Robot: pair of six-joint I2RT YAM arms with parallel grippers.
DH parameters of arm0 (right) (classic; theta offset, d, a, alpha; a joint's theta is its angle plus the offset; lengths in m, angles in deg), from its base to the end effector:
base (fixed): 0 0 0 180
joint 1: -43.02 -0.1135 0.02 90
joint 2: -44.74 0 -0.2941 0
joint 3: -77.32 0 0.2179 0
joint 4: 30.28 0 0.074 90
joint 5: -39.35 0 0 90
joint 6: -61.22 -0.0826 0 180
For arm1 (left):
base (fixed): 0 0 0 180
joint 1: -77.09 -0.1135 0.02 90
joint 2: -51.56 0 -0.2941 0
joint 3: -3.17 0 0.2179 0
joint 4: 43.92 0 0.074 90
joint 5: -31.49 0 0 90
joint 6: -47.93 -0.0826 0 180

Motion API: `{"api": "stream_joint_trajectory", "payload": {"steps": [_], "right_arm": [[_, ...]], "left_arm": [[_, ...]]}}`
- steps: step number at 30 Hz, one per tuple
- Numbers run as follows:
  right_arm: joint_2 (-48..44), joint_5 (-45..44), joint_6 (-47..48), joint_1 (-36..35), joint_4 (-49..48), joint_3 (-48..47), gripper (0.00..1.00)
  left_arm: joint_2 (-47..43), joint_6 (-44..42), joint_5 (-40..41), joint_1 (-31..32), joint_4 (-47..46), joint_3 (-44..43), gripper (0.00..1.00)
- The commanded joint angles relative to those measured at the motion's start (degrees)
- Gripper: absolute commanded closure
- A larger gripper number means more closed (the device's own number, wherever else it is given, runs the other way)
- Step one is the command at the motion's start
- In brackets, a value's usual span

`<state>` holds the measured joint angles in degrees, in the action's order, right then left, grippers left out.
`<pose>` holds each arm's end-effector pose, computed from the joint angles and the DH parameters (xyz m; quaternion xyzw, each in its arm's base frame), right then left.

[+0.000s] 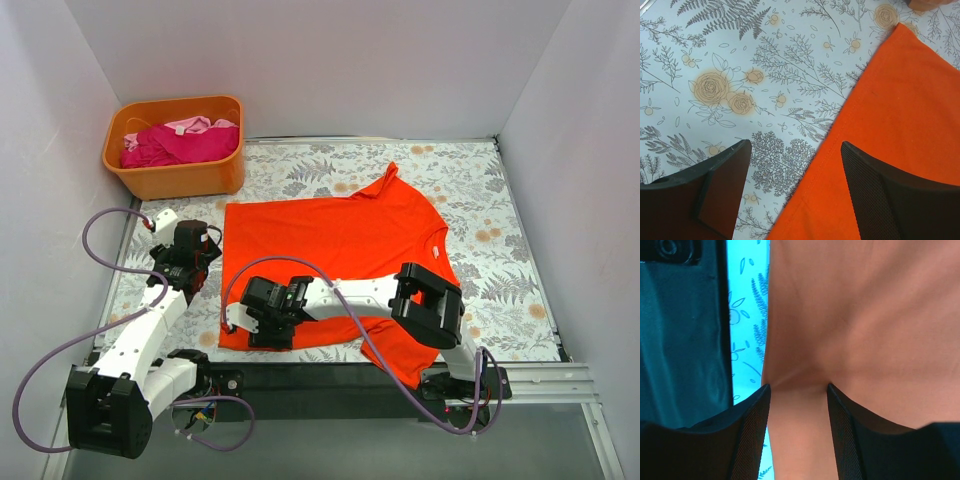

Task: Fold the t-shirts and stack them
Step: Flatten the tshirt out

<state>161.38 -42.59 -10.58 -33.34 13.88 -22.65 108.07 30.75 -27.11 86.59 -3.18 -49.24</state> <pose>0.0917 0.4270 0.1778 -0.7213 0.6419 0.1815 0.1865 0.1822 0.0131 0.2413 -0.5550 0.7021 -0.0552 0.4427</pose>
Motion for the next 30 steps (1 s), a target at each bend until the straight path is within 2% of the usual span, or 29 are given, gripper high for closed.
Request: {"api": "stream_joint_trajectory", "payload": {"steps": [1,5,8,11,16,17,19,20,23,27,30], "right_arm": [[-1.5,2.1,-0.1,-0.5,5.0,-1.9,0.52],[-6.4,-2.4,0.0,-0.1,5.3,-3.6,0.52],[-10.4,-7.0,0.2,3.8,5.9,-3.9,0.51],[-13.7,-7.8,0.1,15.4,6.4,-2.4,0.51],[-17.2,-9.9,-0.3,31.9,5.7,-1.7,0.52],[-17.1,-9.3,-0.5,37.5,5.5,-2.3,0.53],[-16.1,-9.0,-2.0,42.6,4.2,-3.2,0.53],[-15.5,-8.8,-2.6,47.3,3.6,-4.2,0.54],[-12.7,-6.8,-5.8,55.1,2.0,-6.4,0.55],[-10.2,-6.1,-8.3,61.6,-2.1,-6.5,0.57],[-8.6,-5.9,-10.9,65.4,-6.2,-5.3,0.59]], "left_arm": [[-1.1,-0.1,1.8,-0.2,-0.9,0.1,0.33],[0.3,-0.9,-1.3,-0.2,-1.5,-1.3,0.32],[4.3,-3.6,-5.1,-0.2,-3.7,-4.0,0.3],[9.7,-6.7,-8.9,-0.2,-5.9,-8.1,0.28],[25.4,-9.5,-10.6,-0.2,-8.8,-16.1,0.28],[27.5,-10.0,-10.4,-0.3,-9.2,-17.4,0.3],[33.4,-11.1,-9.3,-0.4,-10.4,-21.2,0.31],[35.1,-11.4,-9.2,-0.5,-10.7,-22.6,0.34],[41.0,-12.6,-9.5,-1.0,-12.3,-27.1,0.37],[45.6,-14.5,-8.9,-1.2,-16.2,-30.1,0.47],[48.7,-13.0,-8.1,-1.3,-18.3,-31.0,0.51]]}}
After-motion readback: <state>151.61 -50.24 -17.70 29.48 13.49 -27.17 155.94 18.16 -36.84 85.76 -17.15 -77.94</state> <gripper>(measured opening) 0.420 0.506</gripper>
